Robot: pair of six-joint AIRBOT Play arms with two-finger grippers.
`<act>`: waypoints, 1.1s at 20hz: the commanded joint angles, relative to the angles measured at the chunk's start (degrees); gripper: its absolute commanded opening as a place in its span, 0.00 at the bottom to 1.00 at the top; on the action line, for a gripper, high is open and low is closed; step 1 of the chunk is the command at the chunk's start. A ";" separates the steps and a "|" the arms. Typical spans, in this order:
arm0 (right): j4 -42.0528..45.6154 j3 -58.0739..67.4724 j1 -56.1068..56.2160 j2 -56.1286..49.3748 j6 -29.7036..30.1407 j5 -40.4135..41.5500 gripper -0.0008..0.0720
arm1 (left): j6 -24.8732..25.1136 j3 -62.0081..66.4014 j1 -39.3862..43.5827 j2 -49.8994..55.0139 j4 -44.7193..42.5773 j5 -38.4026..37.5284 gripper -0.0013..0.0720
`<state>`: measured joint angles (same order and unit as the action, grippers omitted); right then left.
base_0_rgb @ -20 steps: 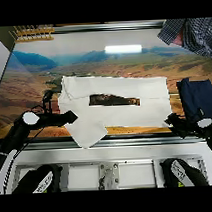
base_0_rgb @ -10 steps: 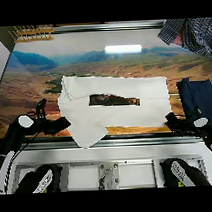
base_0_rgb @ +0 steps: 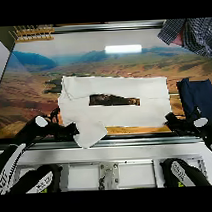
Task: Fold the clothes and pants, and hang the long-sleeved shirts on hangers.
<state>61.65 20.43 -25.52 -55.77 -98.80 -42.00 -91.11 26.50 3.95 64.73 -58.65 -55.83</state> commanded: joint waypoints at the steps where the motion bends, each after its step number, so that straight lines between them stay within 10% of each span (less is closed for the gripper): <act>1: -0.02 0.07 0.04 0.02 0.44 -0.50 0.02 | -1.33 3.52 4.74 3.39 0.15 1.51 0.13; 14: 21.97 13.22 -0.07 10.36 9.05 -39.58 0.02 | -5.01 2.58 -6.23 -32.50 -7.02 -37.31 0.02; 22: 22.14 20.06 1.66 8.00 8.70 -42.29 0.02 | -4.96 10.19 -6.19 -28.13 -7.23 -31.63 0.02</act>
<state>83.42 37.54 -24.97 -46.33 -89.95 -83.50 -97.69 33.17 -2.17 32.21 -66.00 -90.41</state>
